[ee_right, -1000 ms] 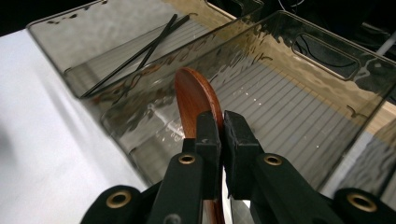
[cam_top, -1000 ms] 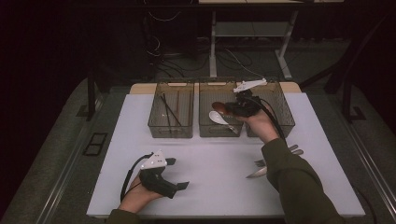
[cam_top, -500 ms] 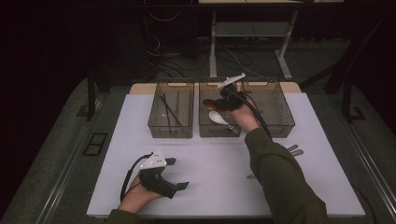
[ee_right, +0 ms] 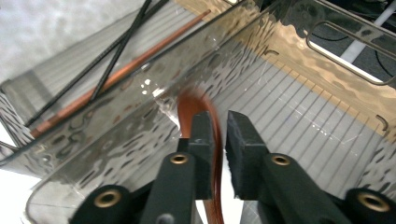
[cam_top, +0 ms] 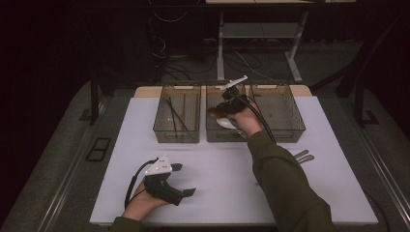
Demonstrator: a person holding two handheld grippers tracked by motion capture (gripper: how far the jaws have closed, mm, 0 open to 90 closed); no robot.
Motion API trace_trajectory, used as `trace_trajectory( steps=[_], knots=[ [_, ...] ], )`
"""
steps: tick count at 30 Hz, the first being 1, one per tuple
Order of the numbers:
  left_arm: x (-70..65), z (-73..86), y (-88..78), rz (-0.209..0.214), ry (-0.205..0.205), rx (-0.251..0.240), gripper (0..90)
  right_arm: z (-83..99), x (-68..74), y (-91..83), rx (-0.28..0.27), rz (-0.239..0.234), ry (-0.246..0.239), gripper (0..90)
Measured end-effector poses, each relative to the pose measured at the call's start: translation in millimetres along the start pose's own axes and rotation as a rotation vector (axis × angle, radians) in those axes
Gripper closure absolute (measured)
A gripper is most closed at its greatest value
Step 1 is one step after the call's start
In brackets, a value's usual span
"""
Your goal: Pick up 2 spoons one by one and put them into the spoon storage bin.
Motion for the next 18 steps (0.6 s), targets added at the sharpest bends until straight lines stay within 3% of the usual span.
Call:
trace_trajectory(
  steps=[10, 18],
  knots=[
    [0.2, 0.0, 0.0, -0.001, 0.001, 0.001, 0.5, -1.6, -1.8, -9.0, -0.025, -0.016, 0.016, 64.4],
    [0.3, 0.1, 0.2, -0.002, 0.003, 0.001, 0.4, -0.4, -3.0, -27.8, -0.051, -0.04, -0.002, 57.6]
  ],
)
Point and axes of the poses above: each handheld gripper's, and its own axes: y roughly forward along the jaws, z roughly out of its underside, x roughly to its left, the point moved 5 cm from there along y, roughly forward along the jaws, and after that the axes turned 13 degrees about -y, right-handed, at the moved point
